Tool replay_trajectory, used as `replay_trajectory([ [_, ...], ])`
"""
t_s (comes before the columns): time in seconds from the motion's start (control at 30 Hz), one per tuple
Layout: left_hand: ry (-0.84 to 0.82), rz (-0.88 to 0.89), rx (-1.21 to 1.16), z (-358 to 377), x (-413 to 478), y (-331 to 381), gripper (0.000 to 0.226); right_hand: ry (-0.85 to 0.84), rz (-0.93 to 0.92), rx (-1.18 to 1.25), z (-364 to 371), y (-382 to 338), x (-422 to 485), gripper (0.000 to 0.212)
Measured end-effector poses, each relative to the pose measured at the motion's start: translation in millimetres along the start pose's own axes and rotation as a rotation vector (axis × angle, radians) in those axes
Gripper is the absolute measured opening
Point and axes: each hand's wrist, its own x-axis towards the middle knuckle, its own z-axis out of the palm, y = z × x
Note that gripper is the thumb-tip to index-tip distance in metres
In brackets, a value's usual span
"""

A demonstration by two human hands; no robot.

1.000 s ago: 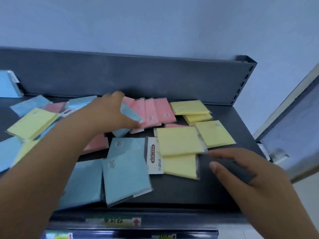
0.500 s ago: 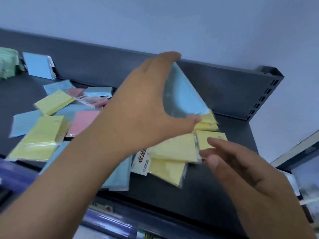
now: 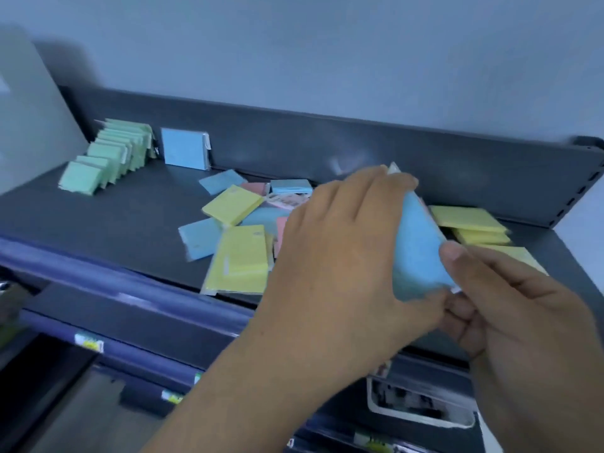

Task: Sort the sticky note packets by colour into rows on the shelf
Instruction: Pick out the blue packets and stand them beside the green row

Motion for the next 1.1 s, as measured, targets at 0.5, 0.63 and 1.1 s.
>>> replay_trajectory([
  [0.5,-0.048,-0.621,-1.019,-98,-43,-132,0.006,0.033,-0.006,-0.068,108,16,-22,0.027],
  [0.63,0.004,-0.667,-1.086,-95,-25,-161,0.007,-0.016,0.042,-0.105,131,21,0,0.006],
  [1.1,0.09,-0.638,-0.684,-134,37,-310,0.006,-0.102,-0.08,-0.436,273,27,91,0.016],
])
